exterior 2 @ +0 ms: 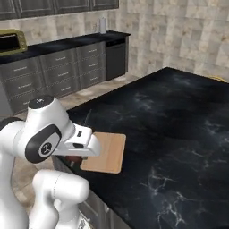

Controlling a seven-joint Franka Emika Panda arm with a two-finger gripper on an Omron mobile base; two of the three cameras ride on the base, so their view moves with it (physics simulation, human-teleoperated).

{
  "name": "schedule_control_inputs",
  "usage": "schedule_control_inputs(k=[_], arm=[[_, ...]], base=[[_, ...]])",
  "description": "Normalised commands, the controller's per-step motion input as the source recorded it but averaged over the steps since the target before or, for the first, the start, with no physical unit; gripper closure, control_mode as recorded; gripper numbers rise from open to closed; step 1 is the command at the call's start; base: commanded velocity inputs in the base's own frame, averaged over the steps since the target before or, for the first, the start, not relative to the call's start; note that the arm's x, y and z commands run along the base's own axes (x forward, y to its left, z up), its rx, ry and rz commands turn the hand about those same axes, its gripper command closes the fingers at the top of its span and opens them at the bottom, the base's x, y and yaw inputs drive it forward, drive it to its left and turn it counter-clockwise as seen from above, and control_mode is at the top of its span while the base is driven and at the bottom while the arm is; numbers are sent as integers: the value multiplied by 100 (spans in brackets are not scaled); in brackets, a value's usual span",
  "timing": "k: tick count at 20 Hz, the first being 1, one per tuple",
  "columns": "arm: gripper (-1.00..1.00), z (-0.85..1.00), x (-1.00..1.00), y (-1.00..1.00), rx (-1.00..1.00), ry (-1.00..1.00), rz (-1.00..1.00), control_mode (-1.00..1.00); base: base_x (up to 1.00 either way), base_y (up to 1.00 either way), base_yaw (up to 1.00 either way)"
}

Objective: Pick up the knife from the drawer and place it on the cutting board. Then place the meat from the plate to the cutting board.

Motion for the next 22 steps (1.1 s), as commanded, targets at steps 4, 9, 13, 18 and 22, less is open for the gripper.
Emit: schedule_control_inputs(k=[4, 9, 13, 18, 22], arm=[[100, 0, 0, 0, 0, 0, 0, 100], [100, 0, 0, 0, 0, 0, 0, 100], [100, 0, 0, 0, 0, 0, 0, 100], [100, -10, 30, -3, 1, 0, 17, -100], [100, -10, 15, 0, 0, 2, 30, -100]], base=[[61, -77, -24], [43, -26, -71], [52, -10, -38], [0, 0, 0], [0, 0, 0]])
